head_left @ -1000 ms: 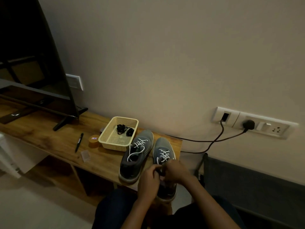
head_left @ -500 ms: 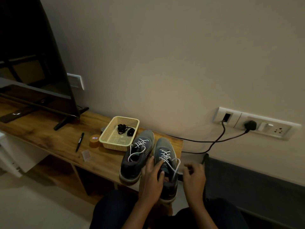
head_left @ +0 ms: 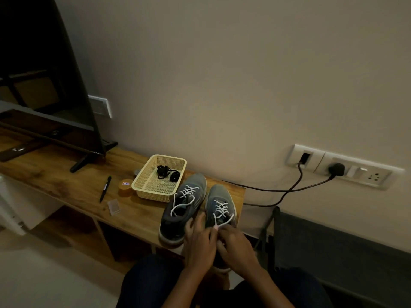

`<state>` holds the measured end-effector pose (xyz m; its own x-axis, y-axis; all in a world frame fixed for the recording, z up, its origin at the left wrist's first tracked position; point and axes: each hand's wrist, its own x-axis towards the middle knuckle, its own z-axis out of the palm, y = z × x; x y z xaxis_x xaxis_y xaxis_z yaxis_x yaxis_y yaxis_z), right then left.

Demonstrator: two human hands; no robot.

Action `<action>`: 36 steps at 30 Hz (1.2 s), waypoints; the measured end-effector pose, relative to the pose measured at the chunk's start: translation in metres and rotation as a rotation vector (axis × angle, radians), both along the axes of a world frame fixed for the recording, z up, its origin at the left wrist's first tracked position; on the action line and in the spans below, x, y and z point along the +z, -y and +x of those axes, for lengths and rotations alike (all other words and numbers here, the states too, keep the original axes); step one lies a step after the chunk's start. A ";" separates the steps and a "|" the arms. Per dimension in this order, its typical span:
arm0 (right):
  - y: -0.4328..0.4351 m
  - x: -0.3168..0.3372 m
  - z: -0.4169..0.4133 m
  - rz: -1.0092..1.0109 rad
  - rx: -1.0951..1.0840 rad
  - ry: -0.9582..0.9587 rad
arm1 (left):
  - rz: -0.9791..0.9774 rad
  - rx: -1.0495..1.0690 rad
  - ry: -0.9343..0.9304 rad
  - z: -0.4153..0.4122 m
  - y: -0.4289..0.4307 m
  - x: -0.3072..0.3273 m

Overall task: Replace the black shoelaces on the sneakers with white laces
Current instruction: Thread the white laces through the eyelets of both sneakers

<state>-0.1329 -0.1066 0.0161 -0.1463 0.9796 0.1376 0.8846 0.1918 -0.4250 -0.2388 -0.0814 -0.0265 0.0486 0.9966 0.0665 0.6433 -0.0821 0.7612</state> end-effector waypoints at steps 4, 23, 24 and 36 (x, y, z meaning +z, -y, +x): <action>-0.002 0.009 0.009 -0.114 0.012 -0.082 | -0.268 -0.141 -0.022 -0.001 0.002 0.015; 0.004 0.002 0.003 -0.089 -0.123 0.143 | -0.029 -0.189 -0.295 -0.009 0.001 0.022; 0.003 0.003 0.002 -0.137 -0.131 0.226 | -0.073 -0.221 -0.320 -0.008 0.002 0.022; 0.007 0.001 0.029 0.024 -0.396 -0.312 | 0.234 0.289 -0.217 -0.047 -0.009 0.040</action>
